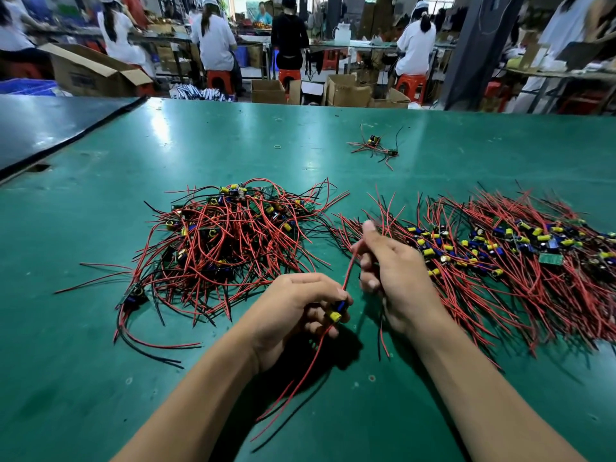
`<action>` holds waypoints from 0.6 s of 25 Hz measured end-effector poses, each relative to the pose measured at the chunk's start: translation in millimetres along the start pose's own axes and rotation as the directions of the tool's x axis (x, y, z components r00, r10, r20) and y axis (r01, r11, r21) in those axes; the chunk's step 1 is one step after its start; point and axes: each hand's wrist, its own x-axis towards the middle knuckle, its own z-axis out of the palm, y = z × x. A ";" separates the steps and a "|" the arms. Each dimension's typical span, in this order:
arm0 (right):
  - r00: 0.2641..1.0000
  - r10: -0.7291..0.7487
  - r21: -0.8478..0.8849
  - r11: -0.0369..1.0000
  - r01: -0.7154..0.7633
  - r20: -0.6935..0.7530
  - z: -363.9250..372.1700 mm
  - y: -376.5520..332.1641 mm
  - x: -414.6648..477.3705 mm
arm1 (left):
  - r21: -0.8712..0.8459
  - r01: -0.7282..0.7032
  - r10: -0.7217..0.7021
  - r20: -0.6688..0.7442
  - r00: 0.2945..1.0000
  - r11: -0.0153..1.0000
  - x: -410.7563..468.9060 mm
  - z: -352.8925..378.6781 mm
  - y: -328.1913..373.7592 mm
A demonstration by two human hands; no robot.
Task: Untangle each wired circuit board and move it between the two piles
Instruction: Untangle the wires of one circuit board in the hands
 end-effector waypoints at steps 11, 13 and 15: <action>0.944 0.249 0.424 0.848 -0.320 0.215 -0.8 -24.3 -2.2 | 0.012 -0.010 0.009 0.053 0.999 1.000 -3.3 -6.6 4.4; 0.942 0.281 0.495 0.802 -0.335 0.182 -1.0 -27.6 -2.9 | 0.059 -0.003 -0.001 0.070 0.998 0.998 -2.8 -6.0 3.8; 0.940 0.308 0.569 0.750 -0.337 0.149 -3.6 -30.1 -1.5 | 0.071 -0.005 0.001 0.055 0.999 0.997 -2.6 -2.6 2.7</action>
